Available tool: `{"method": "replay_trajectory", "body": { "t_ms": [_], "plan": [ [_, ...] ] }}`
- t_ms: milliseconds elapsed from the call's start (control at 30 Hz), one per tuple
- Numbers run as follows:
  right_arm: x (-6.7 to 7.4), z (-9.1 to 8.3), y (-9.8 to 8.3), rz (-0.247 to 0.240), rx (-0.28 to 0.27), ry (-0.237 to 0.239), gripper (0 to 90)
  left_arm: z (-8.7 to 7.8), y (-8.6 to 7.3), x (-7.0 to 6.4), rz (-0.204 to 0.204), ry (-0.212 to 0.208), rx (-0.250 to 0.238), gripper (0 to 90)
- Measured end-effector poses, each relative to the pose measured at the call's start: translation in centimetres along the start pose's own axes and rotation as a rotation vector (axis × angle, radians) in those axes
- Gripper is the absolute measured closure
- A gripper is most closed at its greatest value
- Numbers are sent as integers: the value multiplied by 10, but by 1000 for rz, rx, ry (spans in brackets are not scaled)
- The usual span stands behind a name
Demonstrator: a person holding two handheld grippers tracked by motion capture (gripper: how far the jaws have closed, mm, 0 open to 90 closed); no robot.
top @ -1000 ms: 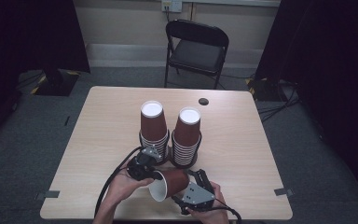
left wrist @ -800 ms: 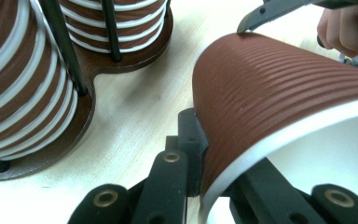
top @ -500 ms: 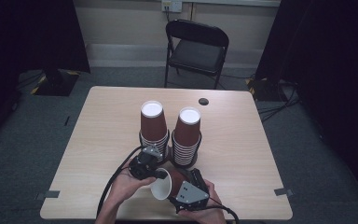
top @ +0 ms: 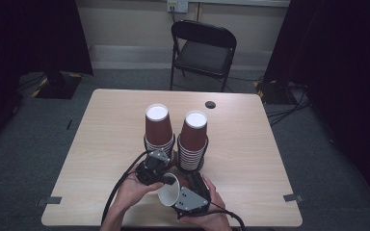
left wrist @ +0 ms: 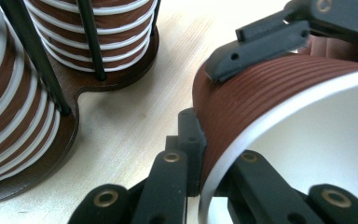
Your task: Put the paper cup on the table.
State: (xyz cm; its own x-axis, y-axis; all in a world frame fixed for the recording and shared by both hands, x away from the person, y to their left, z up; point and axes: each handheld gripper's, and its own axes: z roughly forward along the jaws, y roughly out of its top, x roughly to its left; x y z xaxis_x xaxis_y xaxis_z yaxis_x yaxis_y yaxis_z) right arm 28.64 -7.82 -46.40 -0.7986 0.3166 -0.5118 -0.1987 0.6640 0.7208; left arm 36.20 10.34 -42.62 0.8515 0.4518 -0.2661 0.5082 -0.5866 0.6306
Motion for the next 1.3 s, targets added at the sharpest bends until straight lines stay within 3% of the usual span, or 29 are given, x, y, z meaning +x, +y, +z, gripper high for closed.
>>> {"method": "replay_trajectory", "body": {
  "t_ms": [133, 167, 233, 367, 767, 867, 1067, 1300],
  "plan": [
    [0, 1, 6, -31, -9, -12, 91, -1, 0, 0, -7, -1, -16, 873],
    [0, 1, 9, -61, -1, -15, 86, -1, 0, -1, -11, -2, -20, 873],
    [0, 2, 11, -60, -6, -17, 85, -1, 0, -1, -16, -6, -35, 872],
    [-1, 3, 14, -113, 11, -29, 85, 0, -4, 0, -30, -8, -86, 868],
    [-1, 0, 16, -170, 9, -67, 82, 1, -10, -5, -18, 14, -182, 863],
    [-1, 0, 15, -188, 21, -53, 92, 3, -14, -4, -18, 10, -204, 863],
    [-2, 1, 14, -192, 22, -48, 100, 4, -19, -3, -17, 20, -243, 862],
    [-8, 0, 12, -124, -12, -49, 108, 4, -23, 1, -34, 29, -296, 792]
  ]
}}
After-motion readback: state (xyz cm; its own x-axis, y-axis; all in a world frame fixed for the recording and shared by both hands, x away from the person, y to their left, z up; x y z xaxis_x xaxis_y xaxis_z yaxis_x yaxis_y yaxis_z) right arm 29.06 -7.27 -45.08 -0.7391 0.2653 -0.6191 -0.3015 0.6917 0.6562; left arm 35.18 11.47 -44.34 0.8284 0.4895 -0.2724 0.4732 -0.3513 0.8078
